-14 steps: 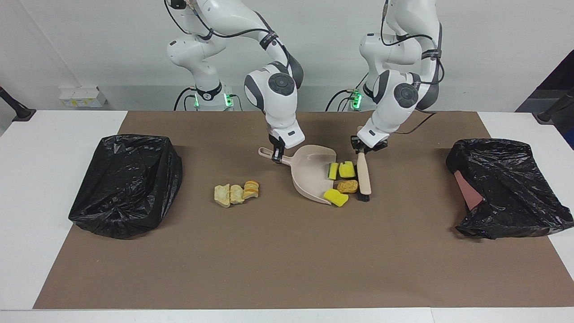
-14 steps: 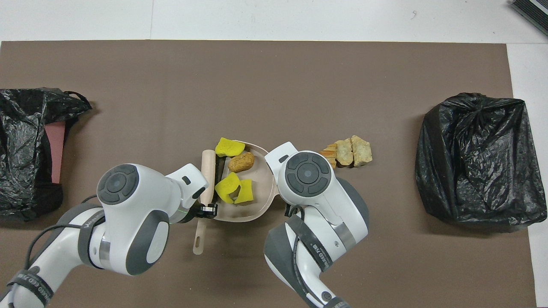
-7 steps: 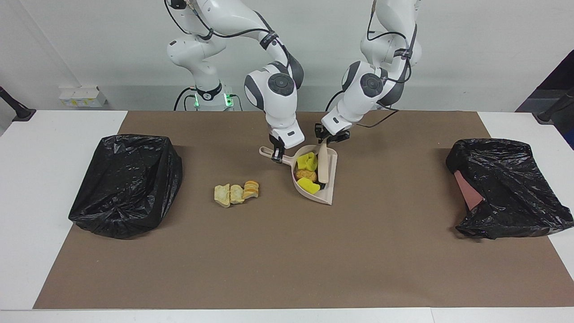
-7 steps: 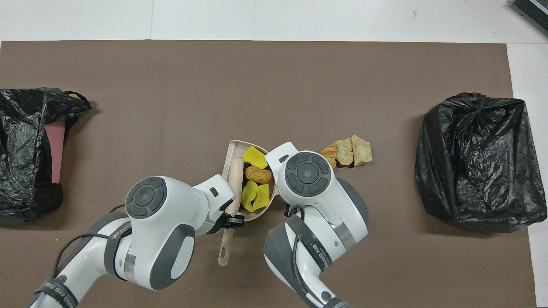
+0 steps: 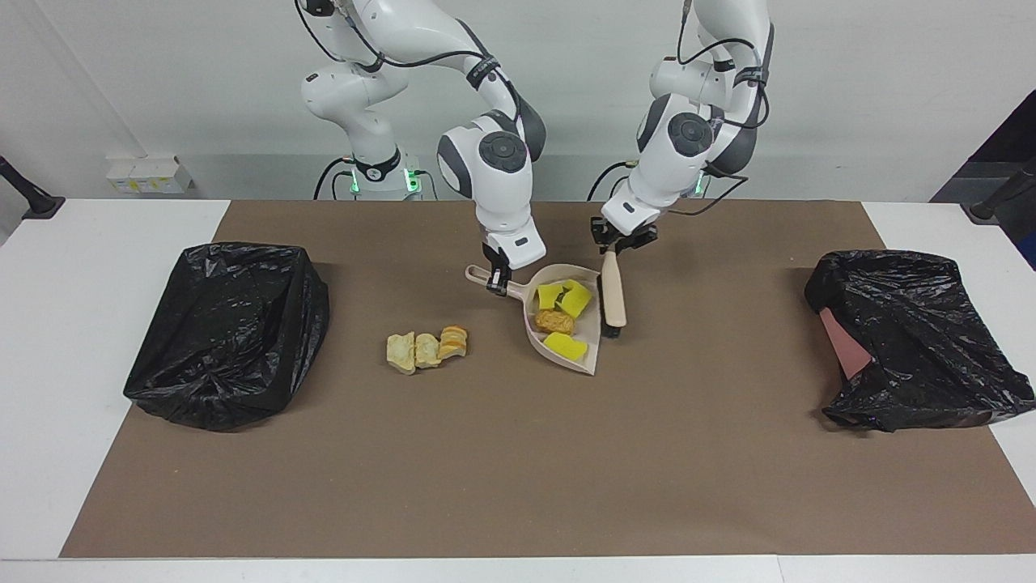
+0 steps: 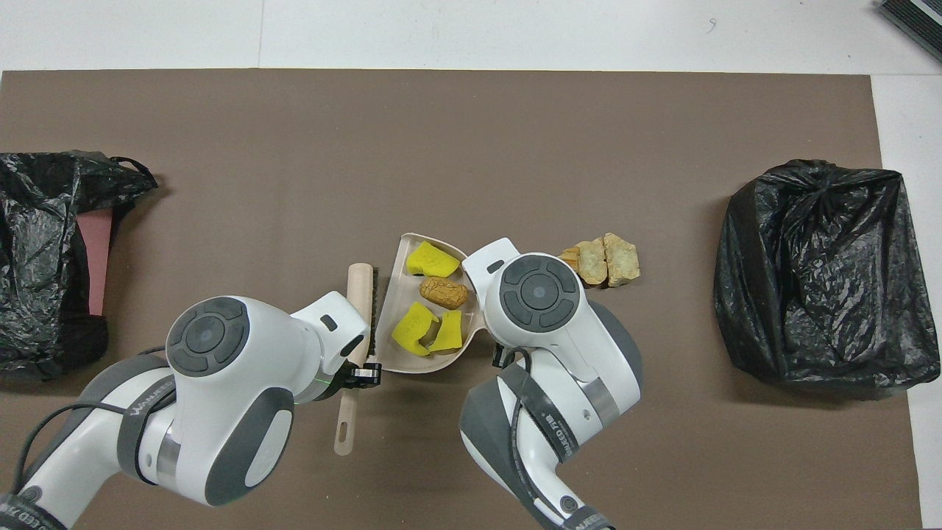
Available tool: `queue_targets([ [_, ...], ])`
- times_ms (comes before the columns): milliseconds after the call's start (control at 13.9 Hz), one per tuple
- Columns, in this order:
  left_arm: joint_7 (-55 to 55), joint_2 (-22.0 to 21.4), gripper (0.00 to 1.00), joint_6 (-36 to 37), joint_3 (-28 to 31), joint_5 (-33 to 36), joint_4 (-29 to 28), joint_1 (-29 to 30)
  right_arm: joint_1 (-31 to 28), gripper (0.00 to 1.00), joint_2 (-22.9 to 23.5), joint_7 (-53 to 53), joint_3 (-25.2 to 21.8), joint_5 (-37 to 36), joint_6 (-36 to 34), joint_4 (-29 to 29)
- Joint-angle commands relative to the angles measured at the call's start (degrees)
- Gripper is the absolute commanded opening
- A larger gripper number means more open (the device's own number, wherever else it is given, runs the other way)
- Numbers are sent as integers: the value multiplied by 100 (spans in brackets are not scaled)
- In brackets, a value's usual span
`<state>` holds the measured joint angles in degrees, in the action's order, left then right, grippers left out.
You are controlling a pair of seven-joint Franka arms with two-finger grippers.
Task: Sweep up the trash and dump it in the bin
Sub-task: 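Sweep the sponges and bread into the dustpan with the left gripper's brush, then carry the loaded dustpan with the right gripper over the nearby black bag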
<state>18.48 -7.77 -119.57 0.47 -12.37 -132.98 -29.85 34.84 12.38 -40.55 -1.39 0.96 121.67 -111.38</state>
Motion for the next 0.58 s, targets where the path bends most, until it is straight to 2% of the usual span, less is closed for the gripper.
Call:
queue_targets([
  [0, 454, -145, 0, 267, -21, 488, -17, 49, -117, 0, -200, 126, 34, 71, -90, -24],
  [144, 691, -242, 0, 399, -39, 857, -44, 145, -388, 0, -533, 31, 34, 62, -405, -24],
  [504, 1218, -374, 0, 364, -82, 867, -211, 41, -1355, 0, -1430, -215, -1, 18, -1030, 11],
])
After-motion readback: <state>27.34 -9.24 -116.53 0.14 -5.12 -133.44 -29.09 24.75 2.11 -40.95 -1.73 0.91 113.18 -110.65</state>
